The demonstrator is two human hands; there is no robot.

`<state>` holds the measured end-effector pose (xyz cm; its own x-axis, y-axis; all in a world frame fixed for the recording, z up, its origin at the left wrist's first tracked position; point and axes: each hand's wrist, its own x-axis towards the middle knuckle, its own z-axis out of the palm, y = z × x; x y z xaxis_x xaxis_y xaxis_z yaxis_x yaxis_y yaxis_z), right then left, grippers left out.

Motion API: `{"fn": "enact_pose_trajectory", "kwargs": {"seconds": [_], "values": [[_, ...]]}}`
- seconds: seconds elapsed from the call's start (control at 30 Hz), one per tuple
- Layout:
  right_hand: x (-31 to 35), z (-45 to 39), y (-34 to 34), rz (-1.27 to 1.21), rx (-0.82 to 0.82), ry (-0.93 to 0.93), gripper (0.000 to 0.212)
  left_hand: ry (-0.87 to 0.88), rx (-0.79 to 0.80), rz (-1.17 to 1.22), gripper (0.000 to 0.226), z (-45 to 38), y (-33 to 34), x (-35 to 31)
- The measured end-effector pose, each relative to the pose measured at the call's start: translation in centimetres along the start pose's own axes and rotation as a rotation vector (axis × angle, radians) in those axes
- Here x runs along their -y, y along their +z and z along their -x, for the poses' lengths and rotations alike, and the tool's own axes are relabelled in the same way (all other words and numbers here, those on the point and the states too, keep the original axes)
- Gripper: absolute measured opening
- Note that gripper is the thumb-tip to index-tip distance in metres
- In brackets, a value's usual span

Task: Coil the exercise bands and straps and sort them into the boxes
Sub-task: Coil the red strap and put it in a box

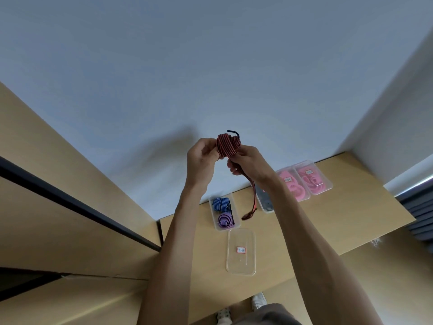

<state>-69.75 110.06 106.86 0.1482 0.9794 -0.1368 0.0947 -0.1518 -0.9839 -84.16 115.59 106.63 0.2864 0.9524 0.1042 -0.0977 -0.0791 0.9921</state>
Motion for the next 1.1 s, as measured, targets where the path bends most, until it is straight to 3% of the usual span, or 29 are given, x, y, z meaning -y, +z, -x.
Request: {"fn": "enact_pose_trajectory", "kwargs": {"seconds": [0.17, 0.3, 0.37, 0.43, 0.53, 0.67, 0.77, 0.93, 1.1], "values": [[-0.5, -0.1, 0.5, 0.455, -0.118, 0.039, 0.036, 0.081, -0.166, -0.304, 0.012, 0.0, -0.1, 1.2], [-0.2, -0.4, 0.4, 0.717, -0.202, 0.017, 0.036, 0.251, -0.217, -0.584, 0.021, 0.8, -0.3, 2.1], [0.1, -0.5, 0.4, 0.765, -0.185, 0.027, 0.024, 0.214, -0.214, -0.487, 0.019, 0.8, -0.2, 2.1], [0.1, -0.5, 0.6, 0.692, -0.107, 0.010, 0.012, 0.099, -0.201, -0.211, 0.014, 0.2, -0.2, 1.5], [0.2, -0.1, 1.5, 0.589, -0.008, -0.018, 0.023, 0.047, -0.272, -0.014, 0.008, -0.6, -0.1, 1.0], [0.3, -0.1, 2.3, 0.651, 0.009, -0.034, 0.006, 0.081, -0.376, -0.258, 0.013, -0.6, -0.3, 1.5], [0.5, -0.5, 2.1, 0.653, -0.031, 0.040, 0.035, 0.115, -0.411, -0.418, 0.019, -0.1, -0.5, 2.1], [0.5, -0.8, 1.8, 0.630, -0.031, 0.054, 0.033, 0.158, -0.467, -0.426, 0.017, 0.3, 0.0, 2.3], [-0.3, 0.1, 0.9, 0.314, -0.063, 0.076, 0.020, -0.034, -0.480, 0.199, 0.010, -1.2, -0.6, 1.2]]}}
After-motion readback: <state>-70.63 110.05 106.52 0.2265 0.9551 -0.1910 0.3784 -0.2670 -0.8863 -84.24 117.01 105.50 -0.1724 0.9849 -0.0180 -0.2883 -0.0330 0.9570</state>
